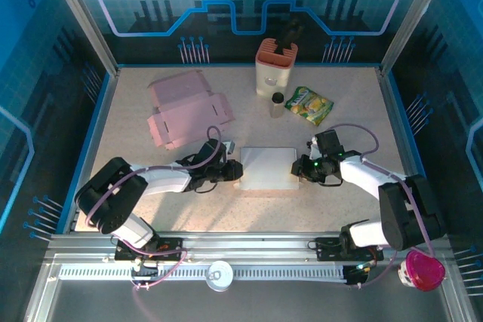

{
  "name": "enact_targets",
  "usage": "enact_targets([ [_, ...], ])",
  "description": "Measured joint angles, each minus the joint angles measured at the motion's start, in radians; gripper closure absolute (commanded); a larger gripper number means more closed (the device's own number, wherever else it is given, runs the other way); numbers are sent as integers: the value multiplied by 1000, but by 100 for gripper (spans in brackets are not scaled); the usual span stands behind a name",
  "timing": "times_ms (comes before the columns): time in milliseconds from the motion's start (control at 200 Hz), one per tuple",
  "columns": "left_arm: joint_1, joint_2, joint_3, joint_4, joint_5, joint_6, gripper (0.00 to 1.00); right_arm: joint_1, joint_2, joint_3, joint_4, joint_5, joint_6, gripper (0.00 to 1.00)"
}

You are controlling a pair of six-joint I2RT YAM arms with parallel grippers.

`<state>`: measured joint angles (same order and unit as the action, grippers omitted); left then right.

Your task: Fold the paper box

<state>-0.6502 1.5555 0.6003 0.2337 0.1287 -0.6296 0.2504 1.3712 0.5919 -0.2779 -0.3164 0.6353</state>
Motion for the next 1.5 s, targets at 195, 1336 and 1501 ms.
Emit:
enact_targets([
  [195, 2, -2, -4, 5, 0, 0, 84, -6, 2, 4, -4, -6, -31, 41],
  [1336, 144, 13, -165, 312, 150, -79, 84, -3, 97, -70, 438, -389, 108, 36],
  [1501, 145, 9, -164, 300, 149, -74, 69, 10, 121, -93, 569, -413, 204, 49],
])
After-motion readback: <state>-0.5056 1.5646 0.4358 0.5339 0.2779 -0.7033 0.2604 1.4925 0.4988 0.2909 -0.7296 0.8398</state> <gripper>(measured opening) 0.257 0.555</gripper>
